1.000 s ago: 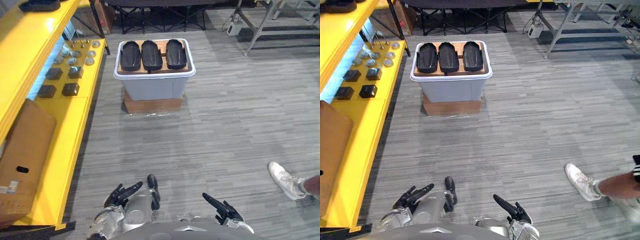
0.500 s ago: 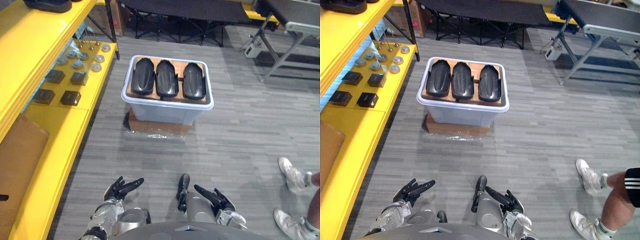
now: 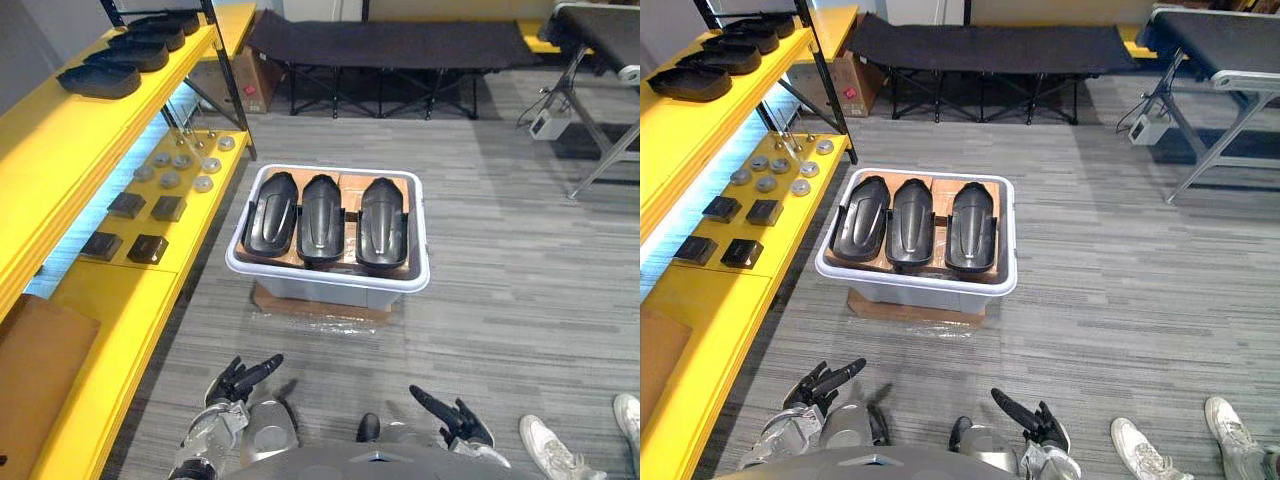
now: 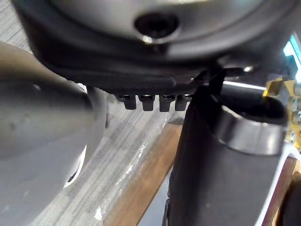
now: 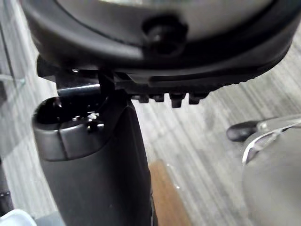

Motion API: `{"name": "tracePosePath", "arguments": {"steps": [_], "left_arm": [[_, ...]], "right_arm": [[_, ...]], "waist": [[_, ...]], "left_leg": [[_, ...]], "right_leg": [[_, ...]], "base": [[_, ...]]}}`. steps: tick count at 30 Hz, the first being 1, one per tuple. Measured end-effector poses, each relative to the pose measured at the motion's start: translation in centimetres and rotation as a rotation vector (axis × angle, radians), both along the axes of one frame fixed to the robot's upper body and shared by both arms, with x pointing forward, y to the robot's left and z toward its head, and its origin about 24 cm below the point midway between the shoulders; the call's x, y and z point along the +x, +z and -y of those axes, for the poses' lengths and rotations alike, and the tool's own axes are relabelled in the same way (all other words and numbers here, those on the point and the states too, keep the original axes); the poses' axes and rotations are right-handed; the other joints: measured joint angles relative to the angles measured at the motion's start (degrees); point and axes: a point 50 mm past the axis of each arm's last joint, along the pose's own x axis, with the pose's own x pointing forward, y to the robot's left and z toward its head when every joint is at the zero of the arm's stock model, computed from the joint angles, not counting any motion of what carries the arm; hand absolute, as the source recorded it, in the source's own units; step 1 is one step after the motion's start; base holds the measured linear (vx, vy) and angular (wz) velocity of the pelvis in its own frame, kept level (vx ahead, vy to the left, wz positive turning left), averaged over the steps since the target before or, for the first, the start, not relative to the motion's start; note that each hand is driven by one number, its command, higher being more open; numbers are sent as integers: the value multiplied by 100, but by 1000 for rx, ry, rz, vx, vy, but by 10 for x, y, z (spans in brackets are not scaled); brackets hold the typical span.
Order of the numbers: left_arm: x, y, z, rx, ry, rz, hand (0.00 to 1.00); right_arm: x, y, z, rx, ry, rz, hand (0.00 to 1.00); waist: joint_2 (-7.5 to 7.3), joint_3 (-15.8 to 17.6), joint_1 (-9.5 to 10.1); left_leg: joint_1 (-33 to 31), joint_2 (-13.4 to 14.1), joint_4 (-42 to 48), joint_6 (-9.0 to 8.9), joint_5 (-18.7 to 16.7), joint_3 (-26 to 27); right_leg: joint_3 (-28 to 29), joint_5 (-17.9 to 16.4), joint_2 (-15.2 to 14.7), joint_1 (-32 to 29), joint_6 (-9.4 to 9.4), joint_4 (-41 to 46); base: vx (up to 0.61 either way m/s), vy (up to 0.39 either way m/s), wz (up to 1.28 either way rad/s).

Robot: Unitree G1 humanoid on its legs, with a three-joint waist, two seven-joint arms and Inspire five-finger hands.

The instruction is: Walk over and take three plastic housings, then place them on the shelf

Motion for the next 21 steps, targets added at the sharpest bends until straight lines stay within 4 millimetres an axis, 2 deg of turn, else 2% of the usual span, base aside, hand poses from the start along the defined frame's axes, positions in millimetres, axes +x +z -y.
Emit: {"name": "tracePosePath", "arguments": {"steps": [1,2,4,6,7,12,21], "left_arm": [[0,-1,3,-4,-10,-13,100],[3,0,0,5,-9,-17,100],[3,0,-4,15,-7,-23,100],[3,-1,-6,23,-6,-35,100],[-24,-11,-11,63,-39,-167,100],[-24,-11,-11,63,-38,-168,100],[-23,-11,-11,51,-45,-176,100]], "right_arm": [[4,2,1,-9,1,19,100],[6,2,-3,-1,1,28,100],[7,1,-9,10,9,35,100],[1,-1,-11,17,13,17,100],[-5,-7,-25,36,74,-44,100],[-6,-7,-25,36,76,-45,100],[-10,-8,-25,48,22,-64,100]], "waist": [[-7,7,-10],[-127,22,-17],[-331,41,-15],[-411,35,-15],[-429,-158,-11],[-430,-157,-10],[-428,-152,-45]], "left_leg": [[164,-165,-431,293,354,-62],[279,-330,-674,323,500,-53],[434,-585,-1074,392,574,-38],[529,-792,-1285,480,636,-43],[1046,-1356,-2281,722,988,-372],[1042,-1338,-2281,651,938,-365],[915,-1349,-2278,695,897,-269]], "right_leg": [[61,-54,-15,14,86,24],[81,-56,-136,11,168,39],[64,-133,-320,-10,305,54],[-33,-189,-497,16,424,96],[-170,-138,-739,244,683,-46],[-141,-162,-767,207,659,-17],[-111,-163,-809,22,675,73]], "base": [[271,164,-16],[208,137,-7],[194,154,12],[113,92,22],[-9,8,6],[-23,30,-1],[31,32,-4]]}}
